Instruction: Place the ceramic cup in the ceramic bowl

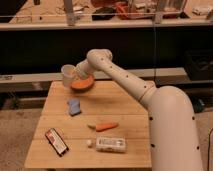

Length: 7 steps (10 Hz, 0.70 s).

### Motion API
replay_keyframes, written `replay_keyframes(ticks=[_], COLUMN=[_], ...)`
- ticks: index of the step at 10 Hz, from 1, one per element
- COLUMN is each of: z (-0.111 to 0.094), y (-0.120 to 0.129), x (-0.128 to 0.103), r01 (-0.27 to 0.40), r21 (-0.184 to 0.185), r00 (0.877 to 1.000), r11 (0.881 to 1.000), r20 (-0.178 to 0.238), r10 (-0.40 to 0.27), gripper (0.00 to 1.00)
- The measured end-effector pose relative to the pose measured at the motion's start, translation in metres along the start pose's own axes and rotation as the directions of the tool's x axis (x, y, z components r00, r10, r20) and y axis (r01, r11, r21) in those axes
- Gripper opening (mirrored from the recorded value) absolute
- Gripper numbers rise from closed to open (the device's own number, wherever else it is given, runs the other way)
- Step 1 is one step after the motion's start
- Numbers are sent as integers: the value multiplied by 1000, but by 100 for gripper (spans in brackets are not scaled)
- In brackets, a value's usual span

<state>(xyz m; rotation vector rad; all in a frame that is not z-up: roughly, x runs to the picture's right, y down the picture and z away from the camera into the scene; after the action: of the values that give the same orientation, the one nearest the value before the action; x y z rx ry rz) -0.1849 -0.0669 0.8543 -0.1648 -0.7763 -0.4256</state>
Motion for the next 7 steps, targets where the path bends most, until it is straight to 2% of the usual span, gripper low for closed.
replay_keyframes(ticks=[3, 4, 5, 7], z=[-2, -2, -1, -2], y=[-20, -28, -31, -40], x=[12, 18, 22, 47], r01=[15, 18, 18, 9], r21=[27, 33, 32, 29], r00=[997, 993, 991, 979], r11=[1000, 999, 999, 1000], r20=[-71, -114, -132, -205], r10=[-13, -15, -13, -2], gripper=[0, 0, 0, 0])
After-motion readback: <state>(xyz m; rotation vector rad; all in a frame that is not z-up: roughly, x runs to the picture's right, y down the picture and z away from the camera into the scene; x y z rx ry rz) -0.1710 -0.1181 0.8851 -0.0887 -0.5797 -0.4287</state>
